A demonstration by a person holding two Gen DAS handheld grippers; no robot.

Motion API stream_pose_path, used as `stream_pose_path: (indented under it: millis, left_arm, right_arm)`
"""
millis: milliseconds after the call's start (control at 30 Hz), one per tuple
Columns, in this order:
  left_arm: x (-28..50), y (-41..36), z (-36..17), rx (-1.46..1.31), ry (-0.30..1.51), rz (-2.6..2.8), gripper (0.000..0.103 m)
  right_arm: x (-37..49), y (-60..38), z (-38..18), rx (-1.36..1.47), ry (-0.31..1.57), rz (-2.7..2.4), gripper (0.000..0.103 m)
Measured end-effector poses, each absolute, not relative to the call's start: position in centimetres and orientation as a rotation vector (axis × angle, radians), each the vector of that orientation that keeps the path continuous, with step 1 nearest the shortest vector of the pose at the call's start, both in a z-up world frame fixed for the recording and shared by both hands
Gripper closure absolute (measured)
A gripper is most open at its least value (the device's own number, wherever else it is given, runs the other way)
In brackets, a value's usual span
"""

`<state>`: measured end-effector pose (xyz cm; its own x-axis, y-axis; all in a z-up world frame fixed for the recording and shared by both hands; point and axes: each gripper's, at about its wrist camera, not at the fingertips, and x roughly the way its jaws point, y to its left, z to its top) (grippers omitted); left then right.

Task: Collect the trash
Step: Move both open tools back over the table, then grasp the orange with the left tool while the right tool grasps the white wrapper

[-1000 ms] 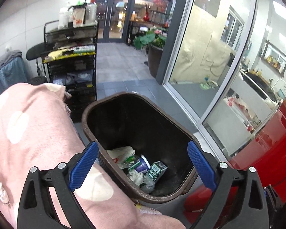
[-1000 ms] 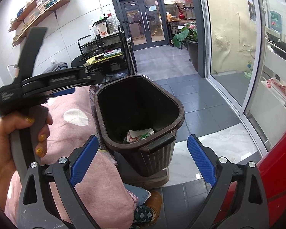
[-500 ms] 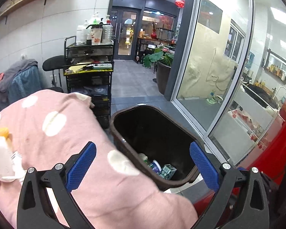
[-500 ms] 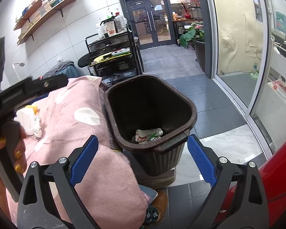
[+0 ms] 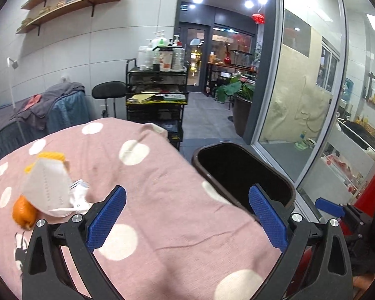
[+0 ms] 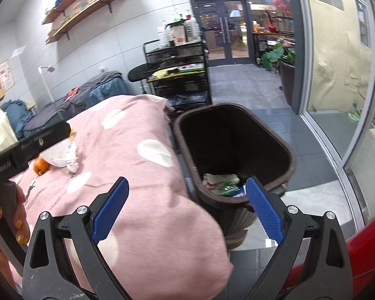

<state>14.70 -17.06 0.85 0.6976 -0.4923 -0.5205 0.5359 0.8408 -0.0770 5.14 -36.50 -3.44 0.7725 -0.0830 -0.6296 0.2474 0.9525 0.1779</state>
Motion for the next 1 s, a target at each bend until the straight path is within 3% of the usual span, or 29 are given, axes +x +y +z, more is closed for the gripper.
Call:
stream_pose_path:
  millis: [1000]
  left_arm:
    - [17.1,4.1,-2.4,-0.025,0.66,-0.164,0.008]
  right_arm:
    - [17.7,-20.3,-3.2,0.153,0.809,0.223,0.01]
